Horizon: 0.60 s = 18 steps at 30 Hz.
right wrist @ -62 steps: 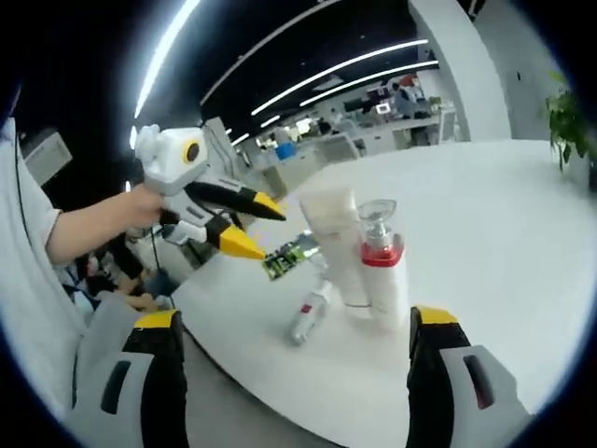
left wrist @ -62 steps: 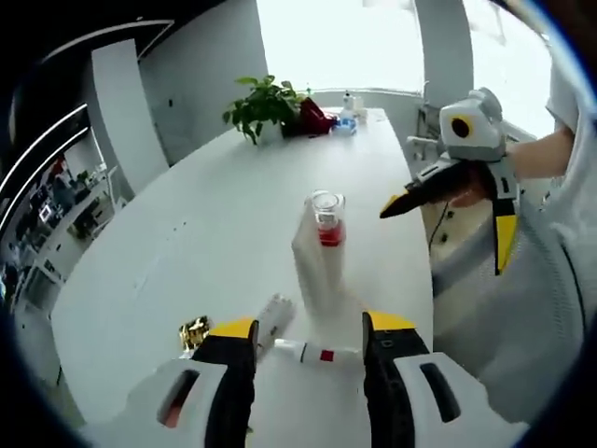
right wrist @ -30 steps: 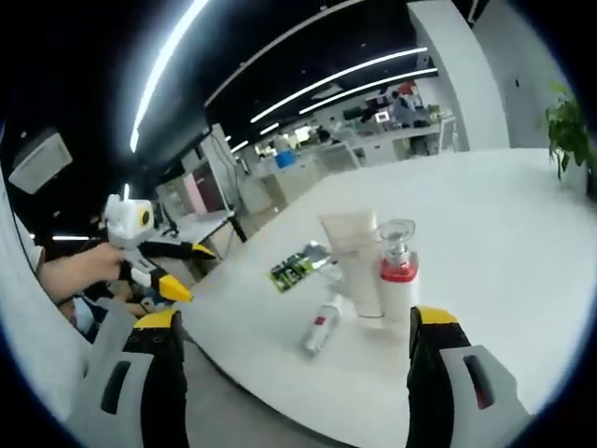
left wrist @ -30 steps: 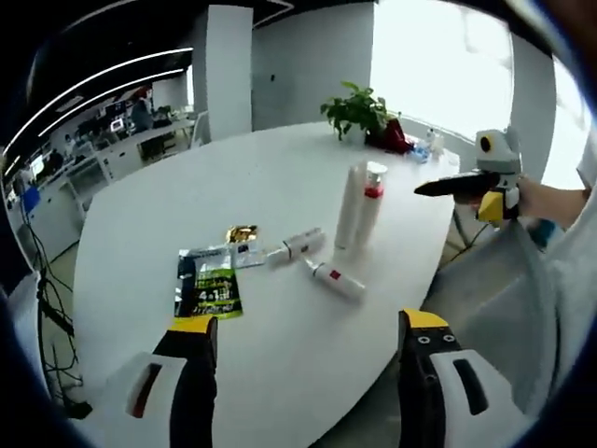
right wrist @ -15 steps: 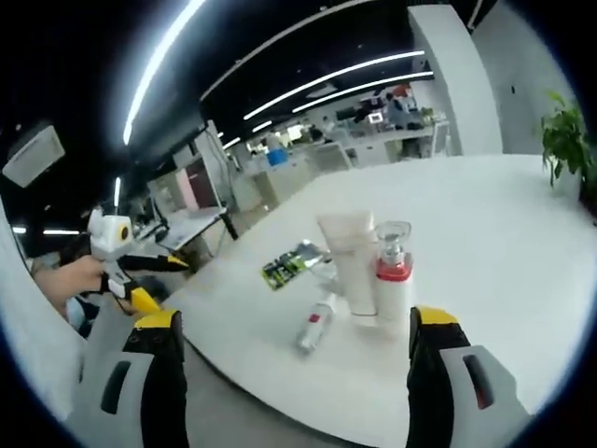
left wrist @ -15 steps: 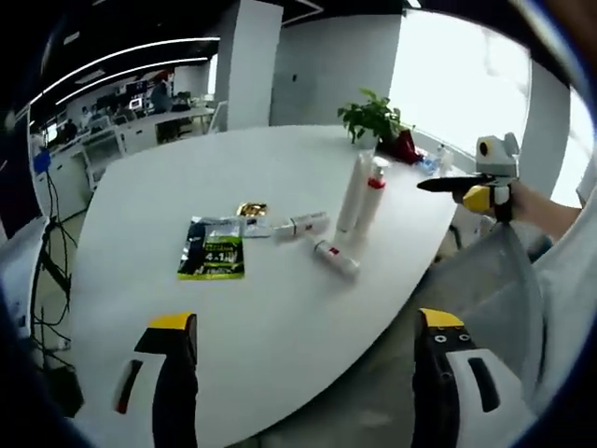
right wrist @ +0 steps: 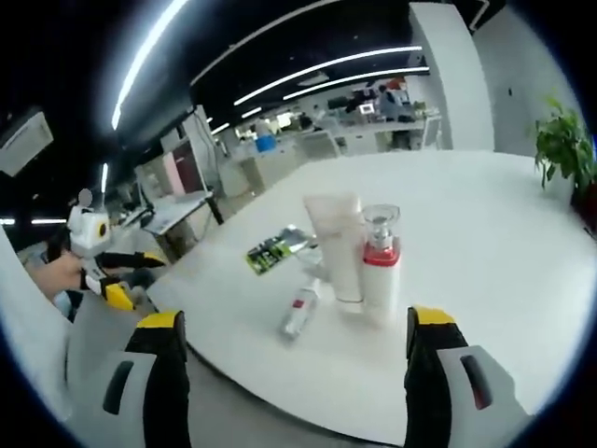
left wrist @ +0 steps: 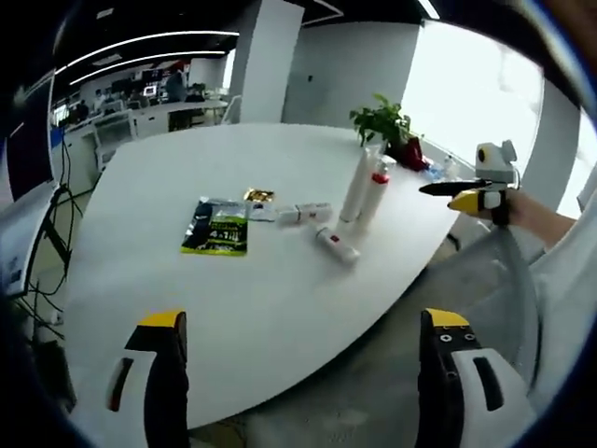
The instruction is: Arrange the skincare products in the storage area until every visible bottle or jar stands upright without overlapping.
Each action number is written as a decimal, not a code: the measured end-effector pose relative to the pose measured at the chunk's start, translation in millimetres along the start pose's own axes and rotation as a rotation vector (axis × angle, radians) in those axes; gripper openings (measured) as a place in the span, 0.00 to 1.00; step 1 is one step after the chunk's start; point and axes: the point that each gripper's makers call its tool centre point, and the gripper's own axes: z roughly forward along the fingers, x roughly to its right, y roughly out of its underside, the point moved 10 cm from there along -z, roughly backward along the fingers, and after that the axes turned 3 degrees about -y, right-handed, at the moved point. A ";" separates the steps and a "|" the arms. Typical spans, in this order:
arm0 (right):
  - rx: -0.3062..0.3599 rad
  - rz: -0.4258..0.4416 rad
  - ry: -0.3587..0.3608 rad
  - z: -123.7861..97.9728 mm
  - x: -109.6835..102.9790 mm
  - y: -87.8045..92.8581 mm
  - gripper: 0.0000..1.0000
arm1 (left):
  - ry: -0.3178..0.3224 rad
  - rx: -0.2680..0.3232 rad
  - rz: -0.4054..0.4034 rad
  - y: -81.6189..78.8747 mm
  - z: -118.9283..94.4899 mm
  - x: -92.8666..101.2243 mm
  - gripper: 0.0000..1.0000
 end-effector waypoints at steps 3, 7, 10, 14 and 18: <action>0.000 0.002 0.006 -0.3 1.1 -0.3 0.96 | 0.006 -0.003 0.002 0.7 2.2 -0.2 0.97; -0.009 -0.009 0.010 0.0 2.1 1.5 0.95 | 0.013 -0.004 0.005 1.0 4.7 0.4 0.96; -0.024 -0.023 0.011 1.1 0.7 2.2 0.95 | 0.020 -0.008 0.007 0.5 4.9 1.0 0.96; -0.042 -0.033 0.012 1.7 0.3 3.2 0.95 | 0.026 -0.019 0.017 0.0 6.4 0.9 0.95; -0.070 -0.032 -0.005 4.4 -0.8 4.0 0.93 | 0.020 -0.006 -0.004 -4.0 9.8 0.7 0.95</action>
